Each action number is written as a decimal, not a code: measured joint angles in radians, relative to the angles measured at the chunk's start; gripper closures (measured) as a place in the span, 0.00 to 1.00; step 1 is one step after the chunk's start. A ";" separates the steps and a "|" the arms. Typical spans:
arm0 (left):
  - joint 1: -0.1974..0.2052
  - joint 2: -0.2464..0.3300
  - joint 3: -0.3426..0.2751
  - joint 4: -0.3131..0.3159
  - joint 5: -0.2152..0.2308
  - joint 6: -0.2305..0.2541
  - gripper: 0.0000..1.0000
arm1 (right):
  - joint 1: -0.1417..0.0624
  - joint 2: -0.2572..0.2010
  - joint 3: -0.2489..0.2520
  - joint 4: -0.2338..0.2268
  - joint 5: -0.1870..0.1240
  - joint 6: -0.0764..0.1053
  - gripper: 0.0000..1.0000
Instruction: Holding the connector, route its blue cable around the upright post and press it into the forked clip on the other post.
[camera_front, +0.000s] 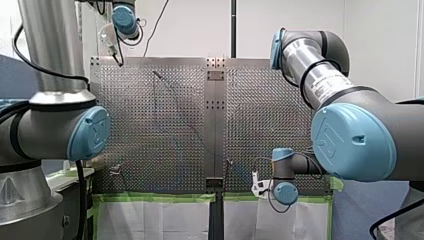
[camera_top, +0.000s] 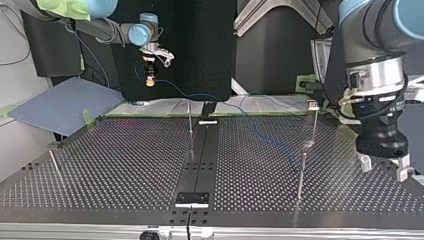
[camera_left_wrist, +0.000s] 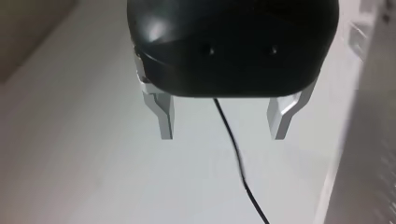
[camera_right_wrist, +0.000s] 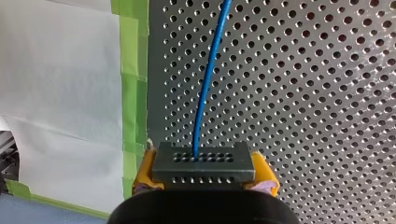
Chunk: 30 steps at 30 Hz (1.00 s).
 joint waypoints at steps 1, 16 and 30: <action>-0.005 0.009 0.009 -0.009 0.009 0.003 0.02 | 0.000 0.000 0.000 0.000 0.000 0.000 1.00; -0.111 -0.041 0.031 -0.143 0.044 0.076 0.02 | 0.000 0.000 0.000 0.000 0.000 0.000 1.00; -0.217 -0.108 0.027 -0.265 -0.007 0.083 0.02 | 0.000 0.000 -0.001 0.000 0.000 0.000 1.00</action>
